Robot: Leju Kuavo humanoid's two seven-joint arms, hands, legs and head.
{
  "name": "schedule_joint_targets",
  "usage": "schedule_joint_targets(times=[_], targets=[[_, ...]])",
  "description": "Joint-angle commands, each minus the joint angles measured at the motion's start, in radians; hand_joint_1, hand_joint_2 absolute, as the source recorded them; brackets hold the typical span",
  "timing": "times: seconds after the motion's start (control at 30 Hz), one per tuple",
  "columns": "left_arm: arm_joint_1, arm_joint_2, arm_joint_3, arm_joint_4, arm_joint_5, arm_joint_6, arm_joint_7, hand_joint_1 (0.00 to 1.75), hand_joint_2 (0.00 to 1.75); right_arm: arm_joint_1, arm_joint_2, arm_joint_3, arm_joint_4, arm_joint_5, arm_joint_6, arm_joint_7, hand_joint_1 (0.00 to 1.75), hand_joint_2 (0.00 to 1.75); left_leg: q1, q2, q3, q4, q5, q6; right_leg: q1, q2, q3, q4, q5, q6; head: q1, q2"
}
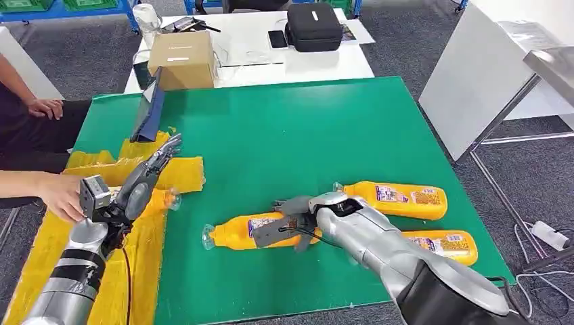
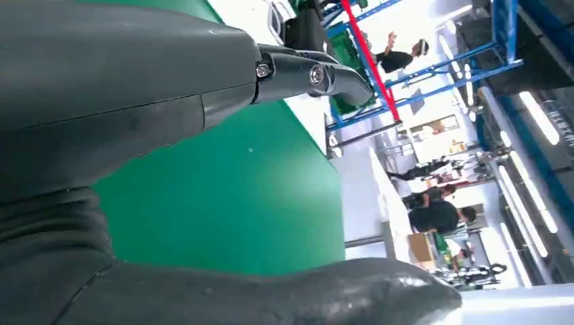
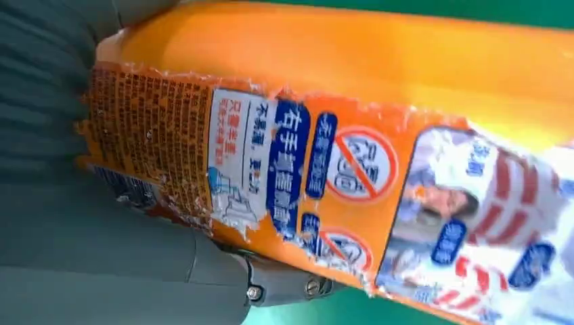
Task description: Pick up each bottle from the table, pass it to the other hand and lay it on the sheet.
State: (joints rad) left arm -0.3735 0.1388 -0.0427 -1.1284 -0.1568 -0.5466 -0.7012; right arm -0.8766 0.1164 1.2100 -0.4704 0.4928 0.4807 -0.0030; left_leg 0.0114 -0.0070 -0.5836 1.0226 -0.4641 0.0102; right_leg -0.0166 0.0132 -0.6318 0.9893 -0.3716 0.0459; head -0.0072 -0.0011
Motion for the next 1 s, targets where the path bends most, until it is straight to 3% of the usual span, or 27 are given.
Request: schedule_joint_targets(times=[0.03, 0.1, 0.17, 0.23, 0.47, 0.53, 0.63, 0.67, 0.73, 0.9, 1.0], targets=[[-0.053, -0.052, 0.044, 0.085, 0.001, 0.003, 0.003, 0.00, 0.00, -0.007, -0.015, 0.040, 0.086, -0.027, -0.039, 0.030, 1.75, 1.75, 0.000, -0.001, 0.001, 0.000, 0.001, 0.000, 0.001, -0.003, 0.001, -0.001, 0.001, -0.001, 0.000, 0.000], [-0.038, -0.055, 0.059, 0.068, 0.004, 0.011, 0.008, 0.00, 0.00, 0.008, -0.005, -0.012, 0.086, -0.056, -0.105, 0.052, 1.75, 1.75, 0.000, 0.000, 0.001, -0.001, 0.001, 0.000, 0.001, -0.002, 0.001, -0.001, 0.001, -0.002, -0.001, 0.000], [0.001, -0.068, 0.108, 0.026, 0.049, 0.010, 0.040, 0.00, 0.00, 0.031, 0.020, -0.099, 0.074, -0.095, -0.252, 0.048, 1.75, 1.75, 0.001, 0.001, 0.002, -0.001, 0.001, 0.000, 0.001, -0.003, 0.002, -0.001, 0.002, -0.003, 0.000, 0.000], [0.083, -0.083, 0.172, -0.076, 0.131, 0.003, 0.097, 0.00, 0.00, 0.065, 0.038, -0.222, 0.017, -0.144, -0.427, -0.029, 1.75, 1.75, 0.000, 0.003, 0.003, -0.002, 0.002, 0.000, 0.001, 0.000, 0.002, -0.002, 0.003, -0.004, 0.000, 0.000], [0.090, -0.085, 0.176, -0.091, 0.136, 0.000, 0.108, 0.00, 0.00, 0.072, 0.032, -0.232, -0.002, -0.131, -0.425, -0.018, 1.75, 1.75, 0.001, 0.002, -0.002, 0.000, 0.003, 0.000, 0.001, 0.001, -0.003, 0.001, 0.003, -0.003, 0.000, 0.000], [0.129, -0.125, 0.238, -0.132, 0.282, -0.028, 0.169, 0.00, 0.00, 0.171, 0.034, -0.410, -0.148, -0.208, -0.585, -0.183, 1.75, 1.75, 0.001, 0.000, -0.003, 0.000, 0.003, 0.000, 0.001, 0.000, -0.003, 0.000, 0.003, -0.003, 0.000, 0.000], [0.227, -0.188, 0.271, -0.282, 0.425, -0.050, 0.218, 0.00, 0.00, 0.426, 0.038, -0.628, -0.602, -0.275, -0.627, -0.286, 1.75, 1.75, 0.001, 0.004, -0.004, -0.001, 0.002, 0.000, 0.001, 0.003, -0.004, -0.001, 0.003, -0.003, 0.000, 0.000], [0.243, -0.201, 0.263, -0.313, 0.425, -0.034, 0.232, 0.00, 1.75, 0.483, 0.041, -0.654, -0.705, -0.278, -0.632, -0.292, 1.75, 1.75, 0.002, 0.006, -0.002, -0.002, 0.000, 0.000, 0.002, 0.005, -0.002, -0.002, 0.003, -0.004, 0.000, 0.000], [0.262, -0.218, 0.237, -0.364, 0.402, 0.010, 0.236, 0.00, 1.75, 0.567, 0.054, -0.692, -0.851, -0.280, -0.655, -0.326, 1.75, 1.75, 0.002, 0.004, -0.003, -0.001, -0.001, -0.001, 0.002, 0.003, -0.004, 0.000, 0.001, -0.004, 0.000, 0.000], [0.269, -0.235, 0.185, -0.395, 0.370, 0.076, 0.243, 0.00, 1.75, 0.624, 0.076, -0.708, -0.921, -0.266, -0.676, -0.391, 1.75, 1.75, 0.001, -0.007, -0.010, 0.001, 0.000, -0.001, 0.001, -0.008, -0.007, 0.001, -0.001, -0.004, 0.000, 0.000], [0.277, -0.246, 0.149, -0.423, 0.327, 0.126, 0.233, 0.00, 1.75, 0.651, 0.089, -0.675, -0.941, -0.228, -0.691, -0.399, 1.75, 1.75, 0.001, -0.004, -0.012, 0.001, 0.000, -0.001, 0.001, -0.005, -0.010, 0.000, 0.000, -0.004, 0.000, 0.000]])
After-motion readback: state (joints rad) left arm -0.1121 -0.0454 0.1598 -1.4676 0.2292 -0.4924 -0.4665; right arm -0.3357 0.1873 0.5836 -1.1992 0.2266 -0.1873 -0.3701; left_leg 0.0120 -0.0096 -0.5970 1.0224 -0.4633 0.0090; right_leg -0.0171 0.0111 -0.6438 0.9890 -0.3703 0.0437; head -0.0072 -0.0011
